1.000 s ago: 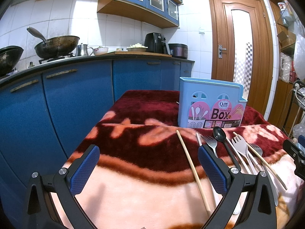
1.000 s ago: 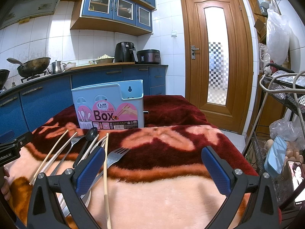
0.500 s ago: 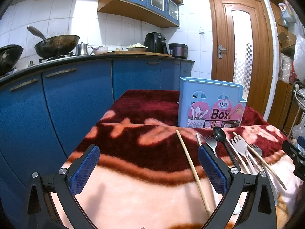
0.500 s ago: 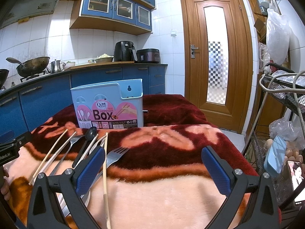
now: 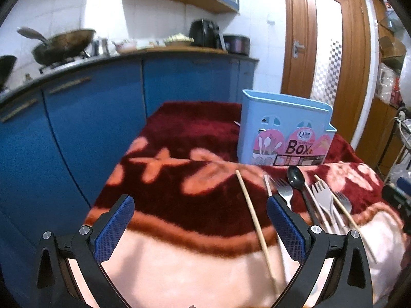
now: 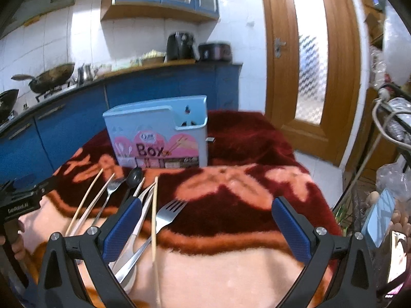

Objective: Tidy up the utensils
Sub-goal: 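Grasp a wooden chopstick with the left tool while the right tool grasps another chopstick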

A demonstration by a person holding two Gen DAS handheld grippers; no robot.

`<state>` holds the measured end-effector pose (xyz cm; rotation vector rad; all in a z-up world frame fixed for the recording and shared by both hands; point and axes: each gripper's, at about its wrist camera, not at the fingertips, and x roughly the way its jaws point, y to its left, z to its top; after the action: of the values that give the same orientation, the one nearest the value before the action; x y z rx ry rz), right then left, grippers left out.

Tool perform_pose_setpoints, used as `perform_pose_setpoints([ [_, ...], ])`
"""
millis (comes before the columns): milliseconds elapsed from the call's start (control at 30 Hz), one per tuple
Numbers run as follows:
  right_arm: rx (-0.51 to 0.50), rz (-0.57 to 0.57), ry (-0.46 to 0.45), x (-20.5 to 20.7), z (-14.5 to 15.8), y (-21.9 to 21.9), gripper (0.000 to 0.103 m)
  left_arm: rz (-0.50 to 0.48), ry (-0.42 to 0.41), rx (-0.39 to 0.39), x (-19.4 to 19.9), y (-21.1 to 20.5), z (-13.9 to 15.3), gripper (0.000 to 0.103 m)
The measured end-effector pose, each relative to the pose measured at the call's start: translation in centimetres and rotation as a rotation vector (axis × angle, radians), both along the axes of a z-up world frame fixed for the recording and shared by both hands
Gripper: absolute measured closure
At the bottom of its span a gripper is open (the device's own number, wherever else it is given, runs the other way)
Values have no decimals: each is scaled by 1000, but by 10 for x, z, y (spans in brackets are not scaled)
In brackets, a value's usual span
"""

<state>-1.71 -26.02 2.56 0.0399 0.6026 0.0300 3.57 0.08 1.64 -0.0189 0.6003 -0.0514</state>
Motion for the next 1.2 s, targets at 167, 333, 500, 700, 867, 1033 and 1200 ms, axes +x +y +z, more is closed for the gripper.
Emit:
perform_pose_setpoints([
  [167,24,54,200,25,-4,6,11,-32,128,3,23,-3,5,1],
  [333,91,75,357,45,-13,8,32,-78,244,36,40,-12,0,9],
  [500,123,100,445,55,-16,12,47,-119,362,27,56,-17,-9,28],
  [700,68,156,482,78,-11,23,58,-146,438,24,73,-24,-16,39],
  [867,7,202,518,96,-11,34,66,-166,498,39,85,-31,-22,47],
  [1033,-44,256,549,108,-15,47,73,-181,549,42,95,-34,-26,52],
  [1200,-85,274,570,118,-21,54,84,-188,593,47,107,-38,-30,53],
])
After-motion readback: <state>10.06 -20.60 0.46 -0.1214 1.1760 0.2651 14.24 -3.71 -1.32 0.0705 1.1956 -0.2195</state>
